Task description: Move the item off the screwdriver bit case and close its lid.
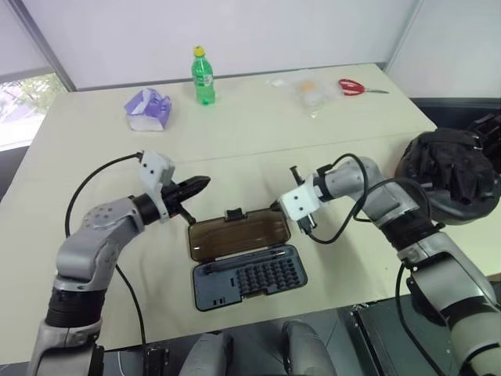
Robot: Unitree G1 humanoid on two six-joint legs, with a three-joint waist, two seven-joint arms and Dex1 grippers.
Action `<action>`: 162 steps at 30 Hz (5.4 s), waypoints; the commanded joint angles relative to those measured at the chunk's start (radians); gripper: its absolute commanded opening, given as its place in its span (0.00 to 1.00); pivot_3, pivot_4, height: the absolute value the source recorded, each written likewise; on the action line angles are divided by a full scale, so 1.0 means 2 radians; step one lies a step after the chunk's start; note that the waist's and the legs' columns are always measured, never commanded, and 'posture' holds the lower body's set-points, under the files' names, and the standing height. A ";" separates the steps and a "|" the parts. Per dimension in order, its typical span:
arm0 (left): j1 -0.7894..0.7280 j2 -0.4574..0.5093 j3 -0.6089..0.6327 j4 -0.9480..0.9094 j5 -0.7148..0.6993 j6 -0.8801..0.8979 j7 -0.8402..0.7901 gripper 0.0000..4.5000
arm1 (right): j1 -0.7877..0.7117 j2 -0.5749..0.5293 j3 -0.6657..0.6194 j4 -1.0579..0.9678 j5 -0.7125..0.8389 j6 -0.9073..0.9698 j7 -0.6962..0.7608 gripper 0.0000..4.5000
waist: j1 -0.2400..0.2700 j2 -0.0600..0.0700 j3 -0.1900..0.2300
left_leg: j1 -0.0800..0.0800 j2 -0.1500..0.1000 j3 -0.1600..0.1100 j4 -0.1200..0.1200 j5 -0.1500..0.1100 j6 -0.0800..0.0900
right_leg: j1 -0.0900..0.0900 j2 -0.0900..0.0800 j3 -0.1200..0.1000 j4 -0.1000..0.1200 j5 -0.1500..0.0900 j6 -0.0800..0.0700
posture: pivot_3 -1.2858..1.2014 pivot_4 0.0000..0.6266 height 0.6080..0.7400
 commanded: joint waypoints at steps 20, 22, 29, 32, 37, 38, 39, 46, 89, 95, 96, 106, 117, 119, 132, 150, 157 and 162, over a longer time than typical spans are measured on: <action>-0.001 0.070 0.001 -0.057 -0.092 0.064 -0.126 0.00 | 0.083 0.018 -0.123 -0.249 0.125 0.302 -0.028 0.99 | -0.001 0.000 0.000 | 0.000 0.000 0.000 0.000 0.000 0.000 | 0.000 0.000 0.000 0.000 0.000 0.000 | 0.52 0.24 1.00; 0.012 0.100 -0.012 -0.078 -0.102 0.079 -0.163 0.00 | 0.093 0.040 -0.146 -0.280 0.163 0.365 -0.048 0.99 | -0.001 0.000 0.000 | 0.000 0.000 -0.001 0.000 0.000 0.000 | 0.000 0.000 0.000 0.000 0.000 0.000 | 0.52 0.24 1.00; 0.100 0.157 -0.037 -0.120 -0.091 0.063 -0.221 0.00 | 0.127 0.076 -0.150 -0.310 0.165 0.458 -0.135 0.99 | 0.001 0.001 0.000 | 0.000 0.001 -0.001 0.000 0.000 0.000 | 0.000 0.000 0.000 0.000 0.000 0.000 | 0.52 0.24 1.00; 0.132 0.157 -0.040 -0.129 -0.087 0.053 -0.222 0.00 | 0.136 0.083 -0.143 -0.321 0.168 0.468 -0.151 0.99 | 0.001 0.001 0.001 | 0.000 0.000 0.000 0.000 0.000 0.000 | 0.000 0.000 0.000 0.000 0.000 0.000 | 0.52 0.24 1.00; 0.181 0.150 -0.068 -0.139 -0.047 0.003 -0.226 0.00 | 0.146 0.083 -0.133 -0.327 0.169 0.471 -0.165 0.99 | 0.001 0.001 0.001 | 0.000 0.000 0.000 0.000 0.000 0.000 | 0.000 0.000 0.000 0.000 0.000 0.000 | 0.52 0.24 1.00; 0.188 0.147 -0.075 -0.135 -0.037 -0.006 -0.223 0.00 | 0.146 0.081 -0.129 -0.326 0.167 0.469 -0.165 0.99 | 0.001 0.001 0.001 | 0.000 0.000 0.000 0.000 0.000 0.000 | 0.000 0.000 0.000 0.000 0.000 0.000 | 0.52 0.24 1.00; 0.193 0.144 -0.080 -0.131 -0.029 -0.015 -0.221 0.00 | 0.145 0.080 -0.127 -0.325 0.165 0.468 -0.166 0.99 | 0.001 0.001 0.001 | 0.000 0.000 0.000 0.000 0.000 0.000 | 0.000 0.000 0.000 0.000 0.000 0.000 | 0.52 0.24 1.00; 0.189 0.096 -0.114 -0.068 0.043 -0.079 -0.184 0.00 | 0.119 0.060 -0.102 -0.315 0.162 0.443 -0.133 0.99 | 0.002 0.001 0.001 | 0.000 0.000 0.000 0.000 0.000 0.000 | 0.000 0.000 0.000 0.000 0.000 0.000 | 0.52 0.24 1.00; 0.207 0.077 -0.113 -0.007 0.067 -0.115 -0.165 0.00 | -0.028 0.122 -0.025 0.145 0.057 0.203 0.007 0.27 | -0.002 0.004 -0.001 | 0.007 0.000 0.000 -0.002 0.000 0.000 | 0.006 0.000 0.000 0.000 0.000 0.000 | 0.52 0.24 1.00; 0.207 0.078 -0.109 -0.009 0.064 -0.116 -0.160 0.00 | -0.024 0.119 -0.020 0.143 0.051 0.196 0.017 0.00 | -0.002 0.006 -0.004 | 0.010 0.001 0.000 -0.003 -0.001 0.003 | 0.008 0.001 0.000 0.000 0.000 -0.001 | 0.52 0.24 1.00; 0.206 0.077 -0.108 -0.009 0.064 -0.116 -0.158 0.00 | -0.024 0.119 -0.019 0.143 0.049 0.196 0.018 0.00 | -0.002 0.006 -0.004 | 0.011 0.001 0.000 -0.003 -0.001 0.003 | 0.008 0.001 0.000 0.000 0.000 -0.001 | 0.52 0.24 1.00; 0.194 0.066 -0.086 -0.017 0.041 -0.092 -0.135 0.00 | -0.022 0.108 -0.013 0.101 0.024 0.143 0.000 0.00 | -0.001 0.006 -0.004 | 0.010 0.001 0.000 -0.003 -0.001 0.003 | 0.008 0.001 0.000 0.000 0.000 -0.001 | 0.52 0.24 1.00; 0.147 0.051 0.004 -0.052 -0.069 0.013 -0.087 0.00 | 0.046 0.060 -0.031 -0.098 0.008 0.167 -0.034 0.00 | 0.000 0.006 -0.003 | 0.008 0.001 0.000 -0.004 0.000 0.000 | 0.006 0.001 0.000 0.000 0.000 -0.001 | 0.52 0.24 1.00; 0.128 0.048 0.029 -0.054 -0.101 0.038 -0.074 0.00 | 0.057 0.056 -0.036 -0.128 0.015 0.184 -0.032 0.00 | 0.002 0.005 -0.003 | 0.008 0.001 -0.001 -0.004 0.000 0.000 | 0.005 0.001 0.000 0.000 0.000 -0.001 | 0.52 0.24 1.00; 0.025 0.035 0.104 0.050 -0.142 0.077 -0.005 0.00 | 0.078 0.039 -0.049 -0.237 0.012 0.214 -0.054 0.00 | 0.000 0.004 -0.002 | 0.008 0.001 0.000 -0.007 0.001 -0.002 | 0.004 0.000 0.000 -0.002 0.000 -0.001 | 0.52 0.24 1.00; 0.036 0.021 -0.030 0.110 -0.013 -0.010 -0.107 0.00 | 0.084 0.027 -0.054 -0.284 0.023 0.257 -0.057 0.00 | 0.000 0.004 -0.002 | 0.006 0.001 0.000 -0.007 0.001 -0.002 | 0.004 0.000 -0.001 -0.004 0.000 -0.001 | 0.52 0.24 1.00; 0.040 0.023 -0.027 0.104 -0.013 -0.004 -0.122 0.00 | 0.084 0.025 -0.053 -0.291 0.029 0.272 -0.057 0.54 | 0.000 0.004 -0.002 | 0.006 0.001 0.000 -0.007 0.001 -0.002 | 0.004 0.000 -0.001 -0.004 0.000 0.000 | 0.52 0.24 1.00; 0.028 0.018 -0.016 0.110 -0.025 0.005 -0.122 0.00 | 0.076 0.006 -0.068 -0.312 0.049 0.302 -0.037 0.87 | 0.001 0.004 -0.002 | 0.006 0.001 0.000 -0.007 0.001 -0.002 | 0.004 0.000 -0.001 -0.004 0.000 0.000 | 0.52 0.24 1.00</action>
